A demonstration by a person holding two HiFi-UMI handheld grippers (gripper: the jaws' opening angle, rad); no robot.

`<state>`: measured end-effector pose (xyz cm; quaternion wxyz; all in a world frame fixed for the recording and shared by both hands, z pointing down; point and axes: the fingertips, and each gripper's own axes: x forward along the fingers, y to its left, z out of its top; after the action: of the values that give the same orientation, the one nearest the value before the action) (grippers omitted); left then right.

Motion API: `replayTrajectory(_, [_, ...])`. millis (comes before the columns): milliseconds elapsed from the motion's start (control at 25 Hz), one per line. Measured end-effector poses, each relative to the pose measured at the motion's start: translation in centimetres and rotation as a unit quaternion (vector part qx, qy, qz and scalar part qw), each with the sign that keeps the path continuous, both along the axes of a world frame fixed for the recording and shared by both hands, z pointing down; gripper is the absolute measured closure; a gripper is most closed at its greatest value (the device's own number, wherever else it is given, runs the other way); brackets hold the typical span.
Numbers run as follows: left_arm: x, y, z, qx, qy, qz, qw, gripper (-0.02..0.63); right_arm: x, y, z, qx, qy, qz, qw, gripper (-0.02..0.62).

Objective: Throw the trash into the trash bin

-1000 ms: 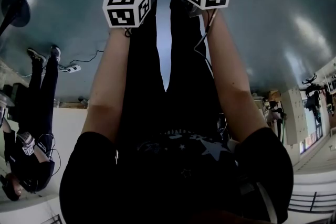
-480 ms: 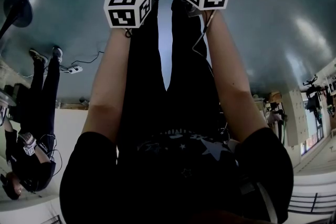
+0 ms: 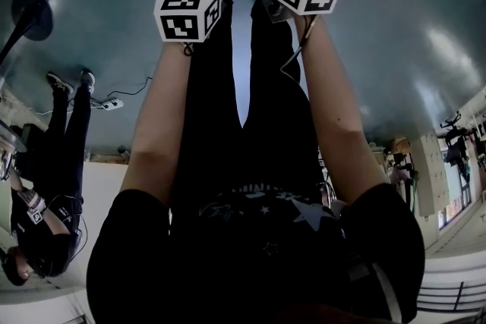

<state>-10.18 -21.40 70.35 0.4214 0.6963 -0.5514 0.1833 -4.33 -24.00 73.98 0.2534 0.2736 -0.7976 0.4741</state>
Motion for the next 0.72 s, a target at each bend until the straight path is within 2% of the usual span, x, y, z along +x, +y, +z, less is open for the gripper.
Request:
replayTrajectory(520, [-0.4,-0.5,-3.9,0.029,-0.006,0.027,0.9992,0.595,-0.1,0.1,-3.8,0.025,0.015,0.005,1.000,0.181])
replayTrajectory(720, [-0.2,-0.6,-5.1,0.040,-0.007,0.035,0.9986,0.595,0.8,0.7,-4.5,0.034,0.040,0.008,0.999,0.270])
